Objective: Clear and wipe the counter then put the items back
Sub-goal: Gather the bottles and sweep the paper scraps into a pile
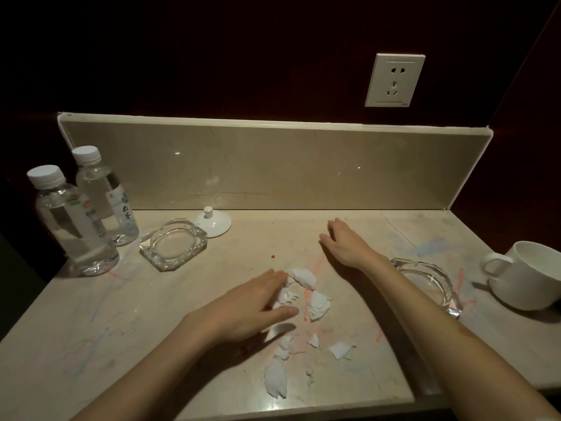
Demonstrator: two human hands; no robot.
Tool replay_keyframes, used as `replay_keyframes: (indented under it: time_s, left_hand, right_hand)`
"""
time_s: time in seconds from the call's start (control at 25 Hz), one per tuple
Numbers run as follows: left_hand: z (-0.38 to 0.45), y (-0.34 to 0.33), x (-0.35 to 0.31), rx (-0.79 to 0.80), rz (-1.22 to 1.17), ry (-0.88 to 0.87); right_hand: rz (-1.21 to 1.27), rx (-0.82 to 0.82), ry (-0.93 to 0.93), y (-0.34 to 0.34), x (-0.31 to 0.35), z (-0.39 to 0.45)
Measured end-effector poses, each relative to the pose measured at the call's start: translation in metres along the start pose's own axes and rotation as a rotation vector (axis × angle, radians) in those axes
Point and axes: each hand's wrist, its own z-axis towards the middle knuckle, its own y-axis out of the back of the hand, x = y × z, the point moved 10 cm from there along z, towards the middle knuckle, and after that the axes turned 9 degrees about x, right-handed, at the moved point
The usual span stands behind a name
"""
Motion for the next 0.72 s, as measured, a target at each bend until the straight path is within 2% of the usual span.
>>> replay_keyframes:
  time_s: [0.08,0.32,0.52,0.6,0.72]
  left_hand:
    - [-0.008,-0.001,-0.004,0.000,-0.027,-0.019]
    - [-0.022,0.016,0.024,-0.074,0.029,0.020]
    - [-0.001,0.033,0.033,-0.107,0.038,0.066]
    - [0.013,0.031,0.028,-0.093,0.073,0.079]
    - [0.026,0.020,0.012,-0.037,0.105,0.073]
  right_hand:
    - [-0.055,0.044,-0.009,-0.007,0.005,0.003]
    - [-0.098,0.098,0.235,-0.033,0.058,-0.075]
    - [-0.058,0.168,0.317,-0.051,0.080,-0.128]
    - [-0.035,0.185,0.335,-0.053,0.080,-0.140]
    - [-0.002,0.122,0.286,-0.040,0.053,-0.145]
